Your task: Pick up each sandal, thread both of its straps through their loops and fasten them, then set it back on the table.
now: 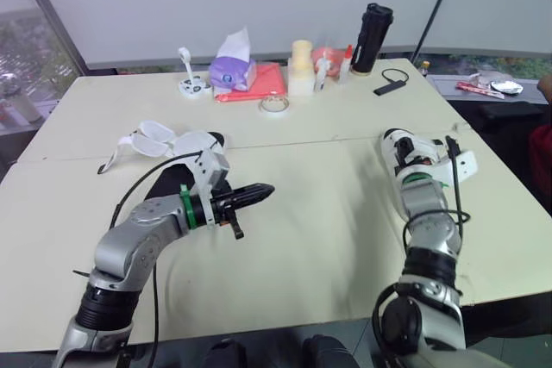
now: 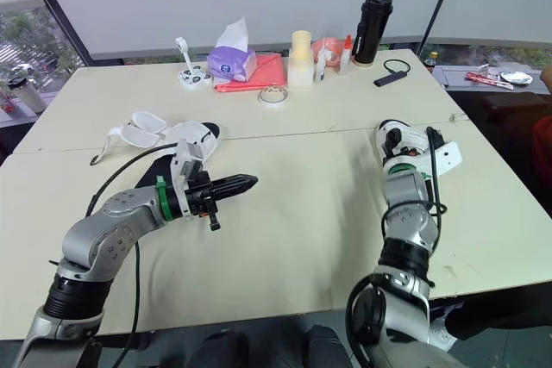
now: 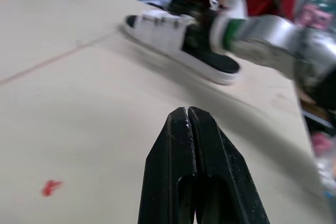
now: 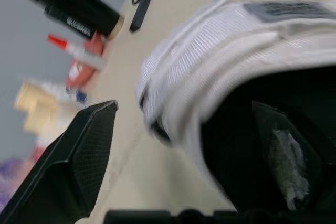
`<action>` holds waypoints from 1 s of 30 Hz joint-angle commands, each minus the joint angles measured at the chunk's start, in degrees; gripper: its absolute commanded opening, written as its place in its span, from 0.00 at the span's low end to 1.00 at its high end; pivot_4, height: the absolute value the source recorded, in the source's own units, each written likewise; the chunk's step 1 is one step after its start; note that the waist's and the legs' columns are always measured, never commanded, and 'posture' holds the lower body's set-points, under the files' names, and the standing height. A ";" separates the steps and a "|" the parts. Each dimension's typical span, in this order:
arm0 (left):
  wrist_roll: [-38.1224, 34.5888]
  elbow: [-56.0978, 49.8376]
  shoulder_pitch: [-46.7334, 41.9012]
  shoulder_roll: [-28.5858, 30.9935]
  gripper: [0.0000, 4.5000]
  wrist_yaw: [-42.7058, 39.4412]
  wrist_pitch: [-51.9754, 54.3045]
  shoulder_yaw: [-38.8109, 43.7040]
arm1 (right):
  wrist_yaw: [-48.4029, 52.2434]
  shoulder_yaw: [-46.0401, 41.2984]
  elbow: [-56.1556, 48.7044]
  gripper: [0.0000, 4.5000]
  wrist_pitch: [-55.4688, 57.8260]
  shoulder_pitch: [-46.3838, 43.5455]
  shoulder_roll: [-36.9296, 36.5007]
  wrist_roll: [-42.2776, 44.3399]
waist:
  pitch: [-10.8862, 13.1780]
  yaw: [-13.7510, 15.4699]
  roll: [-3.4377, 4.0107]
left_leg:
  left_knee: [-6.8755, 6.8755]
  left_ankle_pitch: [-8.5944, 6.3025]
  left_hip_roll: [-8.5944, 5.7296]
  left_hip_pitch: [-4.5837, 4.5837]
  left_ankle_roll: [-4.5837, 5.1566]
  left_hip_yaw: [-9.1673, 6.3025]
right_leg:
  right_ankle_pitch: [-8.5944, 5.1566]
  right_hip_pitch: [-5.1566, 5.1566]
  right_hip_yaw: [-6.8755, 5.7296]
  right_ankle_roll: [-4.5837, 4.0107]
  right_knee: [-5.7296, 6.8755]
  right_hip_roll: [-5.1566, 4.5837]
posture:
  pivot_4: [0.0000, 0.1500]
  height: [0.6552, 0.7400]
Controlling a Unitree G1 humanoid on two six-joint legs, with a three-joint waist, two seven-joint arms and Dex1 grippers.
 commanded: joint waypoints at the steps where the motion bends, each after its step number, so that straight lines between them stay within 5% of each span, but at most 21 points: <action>1: 2.05 -1.21 1.29 1.66 0.00 2.61 -3.26 4.21 | 0.10 5.14 -18.17 0.99 9.81 10.83 -0.94 4.25 | -0.01 0.21 0.01 | 0.01 0.00 0.00 0.02 0.00 -0.01 | 0.00 0.00 0.00 0.00 0.01 0.02 | 1.00 0.99; 4: 9.27 0.93 0.97 3.75 0.00 7.72 -9.92 6.91 | 8.10 9.96 -32.51 0.99 16.61 21.96 -7.01 10.18 | 0.00 0.39 0.01 | 0.00 0.00 -0.01 0.01 0.00 0.00 | -0.01 -0.01 0.01 -0.01 0.00 0.02 | 1.00 0.99; 6: 15.50 4.57 0.06 7.87 0.12 10.87 -15.25 9.58 | 16.48 9.83 -38.85 1.00 21.11 29.32 -12.46 20.69 | 0.01 0.41 -0.01 | 0.02 0.00 -0.02 0.02 0.01 0.00 | -0.01 0.00 0.01 -0.01 0.00 0.03 | 1.00 0.99; 11: 26.47 11.57 0.45 16.72 0.65 6.52 -28.44 4.77 | 31.97 15.54 -41.32 1.00 25.20 31.98 -23.71 25.45 | 0.02 0.32 -0.10 | 0.03 -0.01 0.01 0.14 0.02 0.03 | -0.01 0.09 0.02 -0.02 0.00 0.11 | 1.00 0.99; 14: 38.09 20.02 -1.66 19.86 0.98 12.26 -40.91 1.23 | 37.91 19.11 -42.28 1.00 27.50 31.35 -27.96 28.37 | 0.03 0.82 -0.18 | 0.03 -0.01 0.01 0.12 0.02 -0.02 | -0.02 0.11 -0.01 -0.03 -0.02 0.12 | 1.00 0.99; 16: 48.18 26.33 -3.89 21.85 0.98 18.85 -49.79 -2.68 | 40.09 22.65 -42.62 1.00 27.51 28.82 -29.27 26.54 | 0.07 0.81 -0.33 | 0.05 -0.01 0.01 0.09 0.02 -0.02 | -0.01 0.11 -0.02 -0.03 -0.04 0.11 | 1.00 0.99; 21: 58.49 38.33 -7.24 20.50 0.98 28.69 -61.69 -8.22 | 41.33 30.98 -39.91 1.00 23.24 20.25 -27.55 15.62 | 0.05 0.68 -0.45 | 0.15 -0.01 0.00 0.04 0.02 -0.02 | 0.00 0.10 -0.04 0.00 -0.02 0.09 | 1.00 0.99; 30: 68.03 50.90 -12.92 17.87 0.98 38.16 -66.34 -13.53 | 41.73 30.59 -37.61 1.00 19.48 17.12 -25.74 10.24 | 0.01 1.57 -0.58 | 0.24 -0.01 0.00 -0.02 0.01 0.02 | 0.01 0.05 -0.12 0.01 0.06 0.04 | 1.00 0.99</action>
